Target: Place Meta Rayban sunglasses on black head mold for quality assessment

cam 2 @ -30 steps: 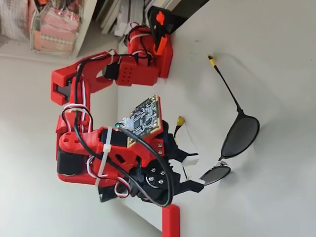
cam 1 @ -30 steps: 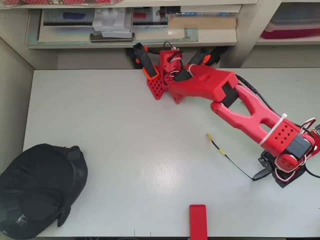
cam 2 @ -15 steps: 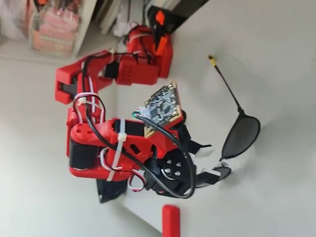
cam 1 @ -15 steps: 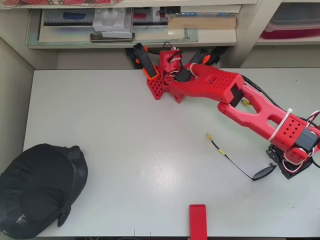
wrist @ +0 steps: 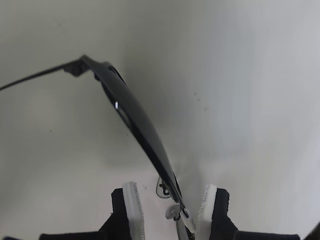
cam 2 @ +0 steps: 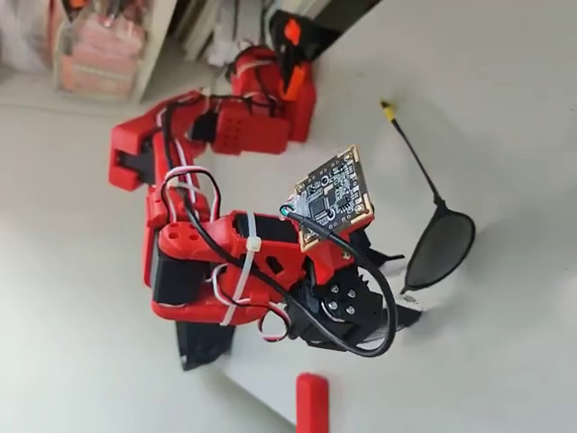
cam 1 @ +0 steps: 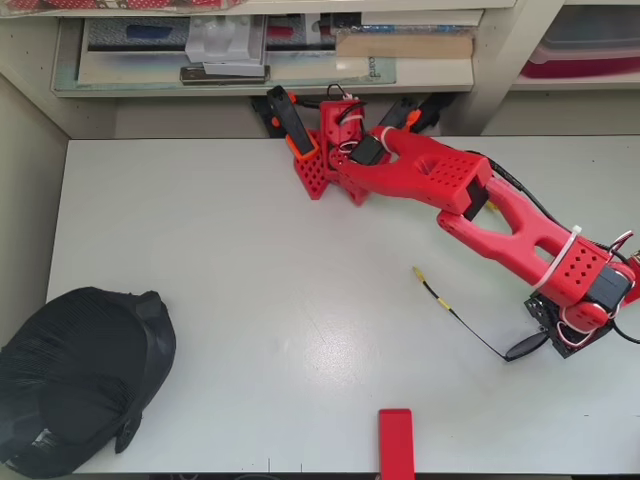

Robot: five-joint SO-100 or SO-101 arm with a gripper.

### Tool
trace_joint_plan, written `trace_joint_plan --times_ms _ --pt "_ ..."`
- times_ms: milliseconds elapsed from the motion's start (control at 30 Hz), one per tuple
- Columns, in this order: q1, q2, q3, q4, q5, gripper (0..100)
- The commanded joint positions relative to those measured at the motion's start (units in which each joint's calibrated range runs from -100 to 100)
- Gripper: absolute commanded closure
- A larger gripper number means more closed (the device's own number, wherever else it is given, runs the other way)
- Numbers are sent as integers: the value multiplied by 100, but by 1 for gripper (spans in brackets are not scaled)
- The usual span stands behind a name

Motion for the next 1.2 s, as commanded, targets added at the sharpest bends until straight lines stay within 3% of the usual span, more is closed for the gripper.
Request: trace_joint_plan --times_ms 0,333,500,1000,1033,1100,1167 --pt "-127 -229 -567 -61 -38 39" --pt "-48 -196 -558 -61 0 39" --pt "111 -196 -558 -61 301 39" --pt "120 -196 -558 -61 269 39" --pt "120 -187 -558 -61 269 43" --pt "111 -179 -549 -61 269 61" --pt "102 -19 -567 -78 275 95"
